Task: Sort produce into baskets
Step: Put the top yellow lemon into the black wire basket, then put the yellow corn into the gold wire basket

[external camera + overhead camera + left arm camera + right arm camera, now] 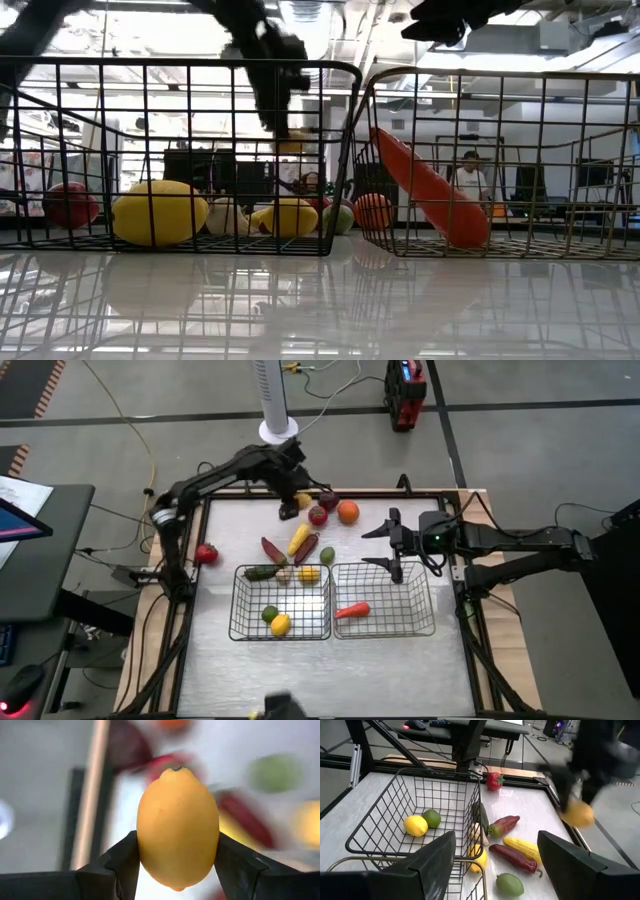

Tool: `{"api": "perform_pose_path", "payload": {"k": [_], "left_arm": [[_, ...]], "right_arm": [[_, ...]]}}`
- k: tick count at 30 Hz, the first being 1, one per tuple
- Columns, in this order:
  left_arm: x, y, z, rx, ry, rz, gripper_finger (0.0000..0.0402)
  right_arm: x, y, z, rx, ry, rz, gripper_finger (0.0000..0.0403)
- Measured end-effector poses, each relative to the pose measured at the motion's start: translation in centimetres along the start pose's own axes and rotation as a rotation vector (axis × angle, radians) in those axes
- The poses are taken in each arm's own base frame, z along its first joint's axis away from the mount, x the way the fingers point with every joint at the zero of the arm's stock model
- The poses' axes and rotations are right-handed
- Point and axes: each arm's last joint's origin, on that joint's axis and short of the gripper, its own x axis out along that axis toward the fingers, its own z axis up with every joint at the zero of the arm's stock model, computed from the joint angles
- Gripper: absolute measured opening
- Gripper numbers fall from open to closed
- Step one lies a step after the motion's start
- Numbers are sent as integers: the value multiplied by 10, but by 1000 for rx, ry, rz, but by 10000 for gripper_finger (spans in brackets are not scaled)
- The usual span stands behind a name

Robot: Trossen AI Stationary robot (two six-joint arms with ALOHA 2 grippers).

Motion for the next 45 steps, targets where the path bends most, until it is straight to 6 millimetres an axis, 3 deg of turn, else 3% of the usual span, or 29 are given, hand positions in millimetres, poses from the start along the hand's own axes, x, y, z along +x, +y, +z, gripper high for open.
{"api": "perform_pose_path", "payload": {"k": [4,9,13,16,20,23,27,31,34,38,42,45], "left_arm": [[-36,-62,3,71,16,-100,195],[-55,-149,3,204,97,-158,195],[-52,-205,-1,226,155,-189,197],[-42,-240,-11,247,209,-208,233],[-26,-266,-29,289,277,-30,283],[-17,-265,-37,284,318,76,307],[-13,-255,-36,244,329,80,315],[-12,-231,-28,251,298,190,316],[-8,-201,-21,201,260,191,317],[1,-143,-13,38,161,161,317],[16,-87,-16,-158,40,114,317],[32,-57,-27,-307,-19,75,317]], "right_arm": [[0,0,0,1,0,0,310],[0,0,0,21,0,0,310],[0,0,0,35,0,-1,310],[0,0,0,37,0,-1,310],[0,0,0,37,-3,-1,310],[0,0,2,29,-16,-2,310],[0,0,3,29,-26,-4,310],[0,0,3,24,-33,-6,310],[0,0,3,24,-34,-6,310],[0,0,3,22,-31,-5,310],[0,0,3,17,-27,-4,310],[0,0,2,5,-25,-4,310]]}}
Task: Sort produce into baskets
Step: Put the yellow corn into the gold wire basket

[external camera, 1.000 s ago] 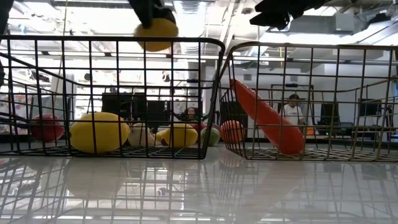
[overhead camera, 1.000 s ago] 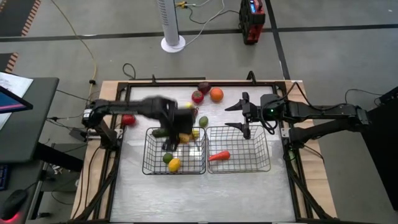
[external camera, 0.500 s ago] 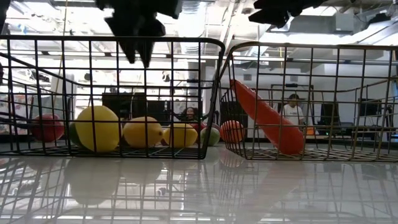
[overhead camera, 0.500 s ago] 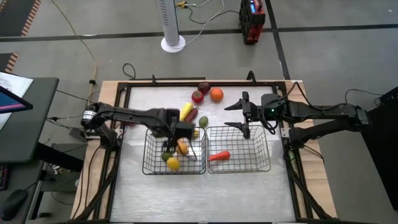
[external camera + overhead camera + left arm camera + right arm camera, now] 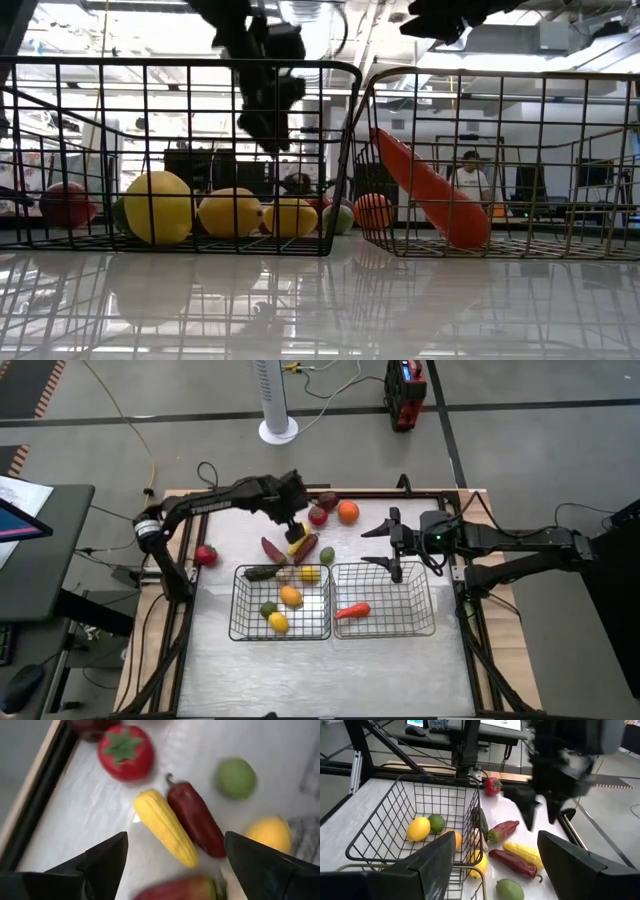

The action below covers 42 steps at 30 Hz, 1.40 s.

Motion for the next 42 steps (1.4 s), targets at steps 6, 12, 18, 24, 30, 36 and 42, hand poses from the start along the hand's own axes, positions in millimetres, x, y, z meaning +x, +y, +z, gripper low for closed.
{"api": "perform_pose_path", "payload": {"k": [6,12,18,24,30,36,42], "left_arm": [[36,20,-14,-101,2,9,318],[56,1,-10,-75,-30,20,318],[75,5,-13,-78,20,89,318],[95,14,-18,-79,71,95,318],[95,12,-17,-29,69,91,282],[93,11,-19,7,87,56,171],[80,10,-18,15,75,-17,87]], "right_arm": [[0,0,0,-13,1,-1,310],[0,-2,2,-12,-22,-9,310],[0,0,2,-11,-21,-1,310],[0,0,2,-14,-20,0,310],[0,1,2,-14,-20,1,310],[0,1,2,-14,-20,1,310],[0,1,2,-7,-19,1,310]]}}
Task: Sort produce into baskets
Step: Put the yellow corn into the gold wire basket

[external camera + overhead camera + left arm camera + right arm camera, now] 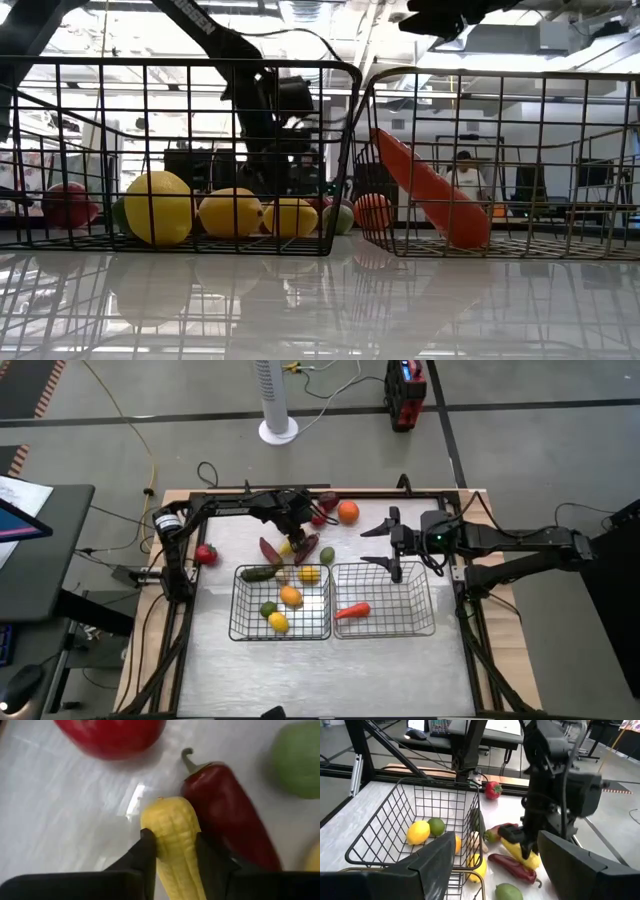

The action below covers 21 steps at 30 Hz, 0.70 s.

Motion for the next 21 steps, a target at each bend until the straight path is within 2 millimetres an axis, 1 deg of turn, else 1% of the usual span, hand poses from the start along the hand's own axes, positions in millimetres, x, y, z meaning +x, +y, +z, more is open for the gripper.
{"api": "perform_pose_path", "payload": {"k": [3,7,9,12,15,17,21], "left_arm": [[-25,-2,7,23,-56,-3,81],[-65,-5,15,57,-171,-25,88],[-86,-11,18,81,-247,-90,90],[-110,-26,19,126,-346,-218,90],[-122,-48,21,183,-424,-288,90],[-126,-69,26,225,-489,-328,90],[-125,-111,33,305,-601,-404,91]], "right_arm": [[0,0,-1,0,8,1,310],[0,-1,-1,2,11,-3,310],[0,-1,-1,2,11,-4,310],[0,-1,-1,2,11,-3,310],[0,-1,-1,2,10,-4,310],[0,-1,-1,1,7,-4,310],[-1,-1,0,-3,-1,-12,310]]}}
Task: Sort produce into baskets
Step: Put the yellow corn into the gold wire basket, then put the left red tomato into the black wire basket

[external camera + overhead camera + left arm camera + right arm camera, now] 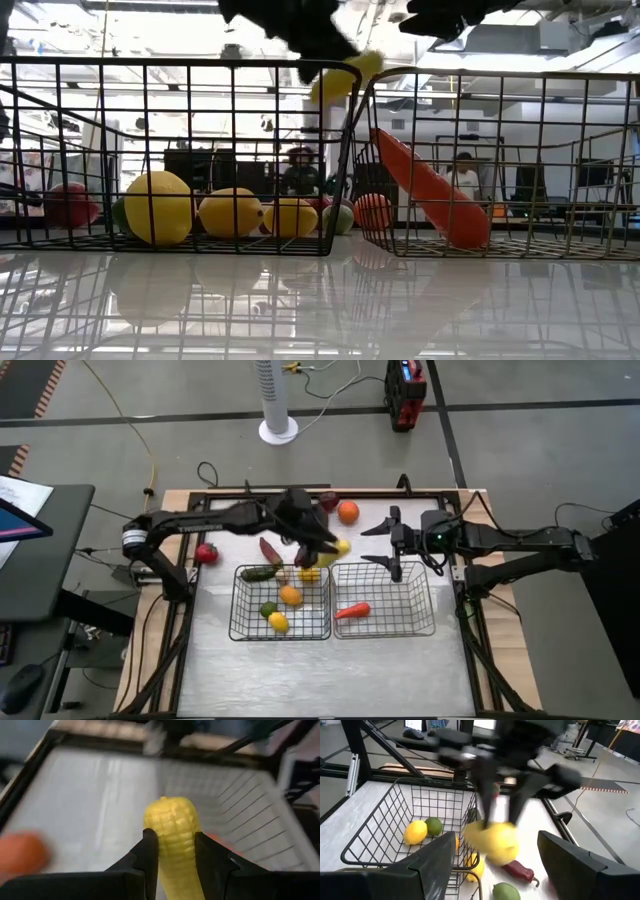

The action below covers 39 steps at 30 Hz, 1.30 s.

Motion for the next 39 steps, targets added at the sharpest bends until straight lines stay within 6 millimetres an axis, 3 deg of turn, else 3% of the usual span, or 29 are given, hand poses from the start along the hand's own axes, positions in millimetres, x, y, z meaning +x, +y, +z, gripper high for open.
{"api": "perform_pose_path", "payload": {"k": [5,14,19,24,27,33,39], "left_arm": [[31,-29,-3,14,-28,-79,91],[77,-46,-16,44,-58,-132,92],[84,-45,-22,48,-31,-101,145],[80,-38,-22,78,-17,-19,246],[73,-33,-22,69,17,10,282],[52,-23,-23,52,108,44,283],[-9,-43,-10,173,144,152,254]], "right_arm": [[-4,0,0,-5,7,-6,310],[-32,-3,3,6,-33,-83,310],[-37,-2,-1,6,-40,-84,310],[-37,-4,-2,3,-49,-94,310],[-36,-5,-1,21,-61,-100,310],[-28,-5,-2,55,-52,-97,310],[-19,-4,-6,73,-17,-91,310]]}}
